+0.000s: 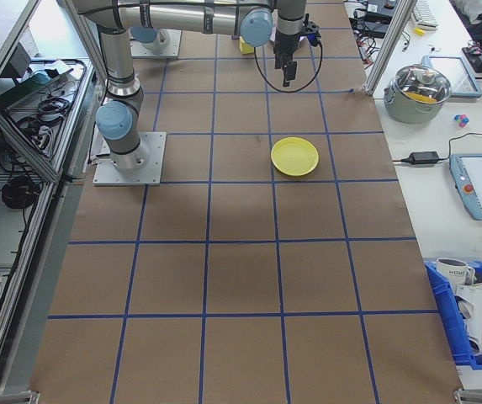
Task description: Sort blocks by color into plates
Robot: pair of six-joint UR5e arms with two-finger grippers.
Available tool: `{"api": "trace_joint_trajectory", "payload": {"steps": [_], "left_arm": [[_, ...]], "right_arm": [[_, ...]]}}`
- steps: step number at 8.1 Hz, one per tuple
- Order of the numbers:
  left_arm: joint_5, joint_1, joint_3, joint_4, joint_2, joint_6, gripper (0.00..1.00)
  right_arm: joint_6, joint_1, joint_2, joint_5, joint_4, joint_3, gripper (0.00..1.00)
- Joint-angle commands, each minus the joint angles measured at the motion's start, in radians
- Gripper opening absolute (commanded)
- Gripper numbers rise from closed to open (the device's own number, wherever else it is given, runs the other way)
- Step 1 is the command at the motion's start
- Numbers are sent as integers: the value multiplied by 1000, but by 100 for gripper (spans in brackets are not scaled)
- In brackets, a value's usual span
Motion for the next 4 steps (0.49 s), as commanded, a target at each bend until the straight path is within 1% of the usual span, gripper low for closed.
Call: {"api": "trace_joint_trajectory", "payload": {"steps": [1,3,4], "left_arm": [[-2,1,0,0,-2,1,100],[1,18,-3,0,-11,18,100],[3,66,-18,-5,-19,58,100]], "right_arm": [[3,0,1,1,-2,0,100],[2,0,-1,1,-2,0,100],[3,0,-1,1,-2,0,100]]}}
